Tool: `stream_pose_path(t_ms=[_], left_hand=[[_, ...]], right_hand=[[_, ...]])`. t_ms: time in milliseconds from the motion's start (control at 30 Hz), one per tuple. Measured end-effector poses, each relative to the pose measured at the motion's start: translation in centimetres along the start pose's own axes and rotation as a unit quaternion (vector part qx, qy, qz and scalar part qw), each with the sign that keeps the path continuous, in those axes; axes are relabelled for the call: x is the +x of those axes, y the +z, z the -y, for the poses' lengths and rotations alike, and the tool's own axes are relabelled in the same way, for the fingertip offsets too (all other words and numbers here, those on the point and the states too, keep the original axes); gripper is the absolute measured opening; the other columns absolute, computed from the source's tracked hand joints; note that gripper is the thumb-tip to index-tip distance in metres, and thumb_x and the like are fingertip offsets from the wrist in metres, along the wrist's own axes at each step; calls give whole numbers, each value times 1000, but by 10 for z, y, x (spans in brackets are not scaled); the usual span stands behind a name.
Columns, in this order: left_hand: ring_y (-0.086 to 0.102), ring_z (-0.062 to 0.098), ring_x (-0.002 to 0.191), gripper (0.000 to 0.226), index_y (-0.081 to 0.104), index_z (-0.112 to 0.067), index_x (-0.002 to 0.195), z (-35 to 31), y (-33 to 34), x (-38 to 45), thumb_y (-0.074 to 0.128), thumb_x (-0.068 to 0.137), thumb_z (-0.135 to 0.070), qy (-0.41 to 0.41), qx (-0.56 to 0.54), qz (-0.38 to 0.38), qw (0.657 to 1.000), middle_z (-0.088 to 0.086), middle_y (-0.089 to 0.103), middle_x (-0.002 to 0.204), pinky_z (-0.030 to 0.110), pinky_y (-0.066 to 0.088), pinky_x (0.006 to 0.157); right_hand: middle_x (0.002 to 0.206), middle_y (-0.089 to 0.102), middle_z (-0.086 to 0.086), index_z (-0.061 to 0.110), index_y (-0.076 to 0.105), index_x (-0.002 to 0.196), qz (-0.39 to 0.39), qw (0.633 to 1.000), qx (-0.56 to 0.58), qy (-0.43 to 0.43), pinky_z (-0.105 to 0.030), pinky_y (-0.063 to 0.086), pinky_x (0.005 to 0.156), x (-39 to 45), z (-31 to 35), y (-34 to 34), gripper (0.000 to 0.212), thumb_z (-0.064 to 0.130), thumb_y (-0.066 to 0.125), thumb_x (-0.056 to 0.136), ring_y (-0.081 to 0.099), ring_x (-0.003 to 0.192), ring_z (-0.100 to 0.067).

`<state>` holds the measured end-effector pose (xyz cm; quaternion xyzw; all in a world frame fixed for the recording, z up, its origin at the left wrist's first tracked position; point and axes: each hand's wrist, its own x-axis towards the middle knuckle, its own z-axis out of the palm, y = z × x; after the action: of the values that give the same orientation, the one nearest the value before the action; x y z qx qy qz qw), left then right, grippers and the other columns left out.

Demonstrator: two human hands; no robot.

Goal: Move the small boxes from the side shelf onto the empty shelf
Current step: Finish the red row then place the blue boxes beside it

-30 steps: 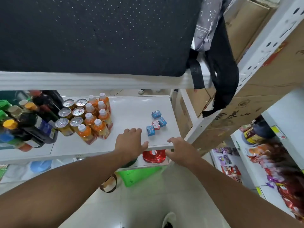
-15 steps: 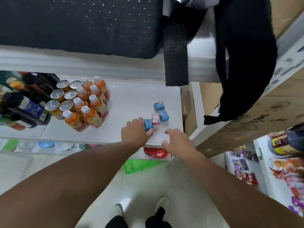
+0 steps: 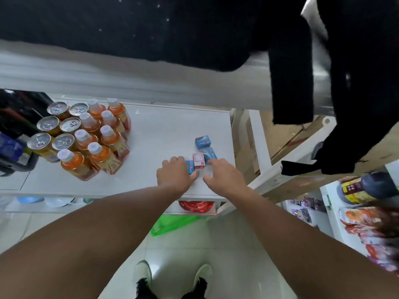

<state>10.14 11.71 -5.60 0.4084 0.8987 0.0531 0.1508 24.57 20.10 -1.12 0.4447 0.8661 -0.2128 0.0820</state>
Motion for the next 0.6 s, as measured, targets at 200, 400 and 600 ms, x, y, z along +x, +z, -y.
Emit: stream_pose_path(t_ms=[200, 400, 600], left_hand=[[62, 30, 111, 40, 67, -21, 122, 30, -5, 2, 64, 89, -43, 45, -15, 4, 999, 4, 62, 119, 41, 50, 78], [62, 27, 103, 36, 69, -25, 115, 81, -22, 1, 67, 89, -50, 88, -6, -14, 996, -1, 63, 111, 38, 48, 71], [60, 22, 100, 39, 68, -27, 120, 107, -25, -5, 67, 91, -53, 102, -24, -37, 994, -4, 64, 111, 40, 56, 73]], right_hand=[[122, 61, -8, 22, 53, 128, -19, 1000, 5, 16, -44, 53, 82, 22, 9, 15, 41, 42, 60, 93, 61, 108, -33], [131, 51, -11, 15, 54, 136, -50, 997, -29, 47, -43, 53, 84, 47, 29, 30, 52, 51, 57, 98, 57, 113, -32], [134, 45, -14, 14, 53, 132, -104, 992, -19, 62, -44, 57, 85, 58, 45, 55, 44, 41, 69, 100, 65, 108, -34]])
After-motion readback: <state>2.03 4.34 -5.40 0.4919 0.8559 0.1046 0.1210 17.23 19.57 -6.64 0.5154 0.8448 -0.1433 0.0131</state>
